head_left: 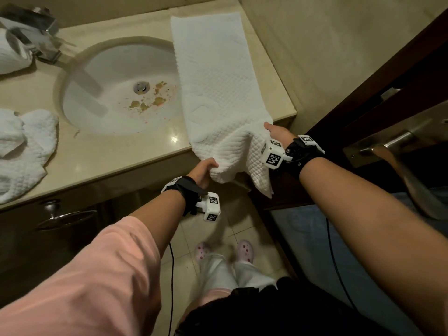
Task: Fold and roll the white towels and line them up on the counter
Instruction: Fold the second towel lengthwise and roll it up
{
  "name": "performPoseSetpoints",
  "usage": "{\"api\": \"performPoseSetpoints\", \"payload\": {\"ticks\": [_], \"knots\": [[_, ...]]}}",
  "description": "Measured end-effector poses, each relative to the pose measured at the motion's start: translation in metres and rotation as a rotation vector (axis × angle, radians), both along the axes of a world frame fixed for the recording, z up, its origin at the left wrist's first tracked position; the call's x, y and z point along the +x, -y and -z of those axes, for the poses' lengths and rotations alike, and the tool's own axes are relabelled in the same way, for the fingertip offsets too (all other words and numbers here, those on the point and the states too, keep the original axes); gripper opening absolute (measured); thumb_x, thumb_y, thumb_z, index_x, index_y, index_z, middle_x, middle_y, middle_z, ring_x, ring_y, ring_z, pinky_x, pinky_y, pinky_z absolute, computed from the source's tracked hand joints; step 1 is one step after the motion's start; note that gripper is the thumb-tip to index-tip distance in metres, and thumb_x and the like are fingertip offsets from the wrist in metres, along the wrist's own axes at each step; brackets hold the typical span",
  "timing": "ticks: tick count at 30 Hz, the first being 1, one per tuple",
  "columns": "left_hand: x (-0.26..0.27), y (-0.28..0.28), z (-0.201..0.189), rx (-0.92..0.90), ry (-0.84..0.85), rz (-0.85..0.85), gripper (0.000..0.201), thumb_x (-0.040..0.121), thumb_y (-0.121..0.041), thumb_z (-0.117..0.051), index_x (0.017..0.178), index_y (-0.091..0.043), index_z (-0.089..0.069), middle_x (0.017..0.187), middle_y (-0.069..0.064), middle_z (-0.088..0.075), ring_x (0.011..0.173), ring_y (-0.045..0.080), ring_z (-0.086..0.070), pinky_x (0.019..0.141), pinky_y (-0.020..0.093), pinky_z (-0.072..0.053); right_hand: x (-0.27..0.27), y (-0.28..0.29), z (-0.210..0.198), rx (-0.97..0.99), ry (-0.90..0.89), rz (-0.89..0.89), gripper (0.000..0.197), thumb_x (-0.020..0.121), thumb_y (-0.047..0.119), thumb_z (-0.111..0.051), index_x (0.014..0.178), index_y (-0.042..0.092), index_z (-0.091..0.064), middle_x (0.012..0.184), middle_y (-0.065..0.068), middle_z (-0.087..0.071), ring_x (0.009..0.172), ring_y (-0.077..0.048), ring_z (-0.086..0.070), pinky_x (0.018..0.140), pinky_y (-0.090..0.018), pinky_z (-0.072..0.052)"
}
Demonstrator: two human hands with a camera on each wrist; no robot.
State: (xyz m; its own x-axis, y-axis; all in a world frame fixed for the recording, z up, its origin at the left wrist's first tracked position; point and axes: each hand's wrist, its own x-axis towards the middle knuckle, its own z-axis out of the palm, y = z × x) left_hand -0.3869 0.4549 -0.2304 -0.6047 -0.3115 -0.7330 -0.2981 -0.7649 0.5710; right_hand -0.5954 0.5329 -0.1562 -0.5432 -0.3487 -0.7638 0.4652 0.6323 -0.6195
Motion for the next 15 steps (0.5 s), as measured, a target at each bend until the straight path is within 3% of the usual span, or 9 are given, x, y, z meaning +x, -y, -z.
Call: {"api": "performPoseSetpoints", "payload": {"ticks": [1,2,4,6,8,10,13,14,15], "knots": [[0.001,-0.001,-0.005,0.009,-0.026,-0.006,0.027,0.085,-0.003,-0.041,0.098,-0.009,-0.064,0.09,0.005,-0.071,0.084,0.023,-0.064,0.08,0.031,-0.05,0.001,-0.003,0.001,-0.003,0.03,0.022,0.03,0.102,0.032,-0.042,0.083,0.01,-0.05,0.046,0.0,-0.063,0.038,-0.011,-0.06,0.03,-0.012,-0.033],[0.003,0.0,-0.008,0.012,-0.033,-0.018,0.027,0.083,-0.006,-0.043,0.102,-0.008,-0.063,0.095,0.007,-0.07,0.089,0.025,-0.063,0.089,0.035,-0.048,0.004,-0.005,-0.004,-0.005,0.032,0.035,0.035,0.102,0.032,-0.043,0.074,0.012,-0.043,0.032,0.002,-0.053,0.027,-0.011,-0.053,0.028,-0.011,-0.032],[0.008,0.002,-0.019,0.03,-0.01,-0.031,0.025,0.081,-0.014,-0.049,0.101,-0.006,-0.06,0.099,0.012,-0.064,0.092,0.028,-0.061,0.093,0.04,-0.046,0.009,-0.013,-0.004,-0.014,0.047,0.056,0.037,0.102,0.03,-0.044,0.069,0.014,-0.037,0.027,0.0,-0.046,0.023,-0.013,-0.049,0.027,-0.012,-0.033],[0.014,0.006,-0.026,0.051,-0.008,-0.037,0.018,0.089,-0.016,-0.047,0.097,-0.006,-0.06,0.093,0.011,-0.062,0.082,0.026,-0.063,0.081,0.035,-0.052,0.014,-0.02,-0.007,-0.052,0.14,0.043,0.034,0.103,0.028,-0.04,0.079,0.005,-0.049,0.037,-0.004,-0.057,0.03,-0.013,-0.056,0.03,-0.014,-0.038],[0.02,0.009,-0.031,0.097,-0.045,-0.047,0.021,0.095,-0.019,-0.046,0.102,-0.005,-0.06,0.091,0.011,-0.068,0.077,0.024,-0.069,0.07,0.031,-0.057,0.015,-0.029,-0.004,-0.146,0.281,0.008,0.034,0.103,0.034,-0.038,0.106,0.005,-0.056,0.061,-0.005,-0.071,0.05,-0.014,-0.068,0.042,-0.018,-0.05],[0.024,0.011,-0.039,0.137,-0.088,-0.076,0.028,0.098,-0.023,-0.045,0.11,-0.003,-0.061,0.095,0.014,-0.072,0.082,0.025,-0.071,0.075,0.035,-0.059,0.019,-0.036,-0.005,-0.18,0.343,-0.022,0.037,0.102,0.039,-0.038,0.12,0.011,-0.054,0.085,0.001,-0.074,0.073,-0.012,-0.07,0.059,-0.02,-0.054],[0.025,0.012,-0.058,0.174,-0.127,-0.109,0.037,0.1,-0.033,-0.044,0.107,-0.003,-0.064,0.1,0.016,-0.072,0.087,0.026,-0.07,0.088,0.038,-0.052,0.029,-0.049,-0.007,-0.197,0.342,-0.058,0.048,0.097,0.043,-0.049,0.137,0.017,-0.046,0.117,0.002,-0.063,0.104,-0.013,-0.062,0.084,-0.025,-0.053],[0.025,0.012,-0.064,0.187,-0.137,-0.123,0.039,0.1,-0.035,-0.044,0.108,-0.003,-0.064,0.101,0.016,-0.071,0.087,0.027,-0.07,0.087,0.039,-0.053,0.032,-0.053,-0.007,-0.203,0.367,-0.062,0.05,0.095,0.044,-0.052,0.137,0.017,-0.049,0.118,-0.003,-0.065,0.103,-0.016,-0.065,0.085,-0.029,-0.055],[0.025,0.012,-0.07,0.203,-0.145,-0.137,0.04,0.099,-0.037,-0.043,0.112,-0.003,-0.062,0.103,0.017,-0.071,0.088,0.028,-0.071,0.086,0.04,-0.053,0.036,-0.058,-0.007,-0.206,0.358,-0.069,0.044,0.095,0.042,-0.052,0.129,0.014,-0.056,0.108,-0.008,-0.07,0.093,-0.018,-0.07,0.079,-0.03,-0.059]]}}
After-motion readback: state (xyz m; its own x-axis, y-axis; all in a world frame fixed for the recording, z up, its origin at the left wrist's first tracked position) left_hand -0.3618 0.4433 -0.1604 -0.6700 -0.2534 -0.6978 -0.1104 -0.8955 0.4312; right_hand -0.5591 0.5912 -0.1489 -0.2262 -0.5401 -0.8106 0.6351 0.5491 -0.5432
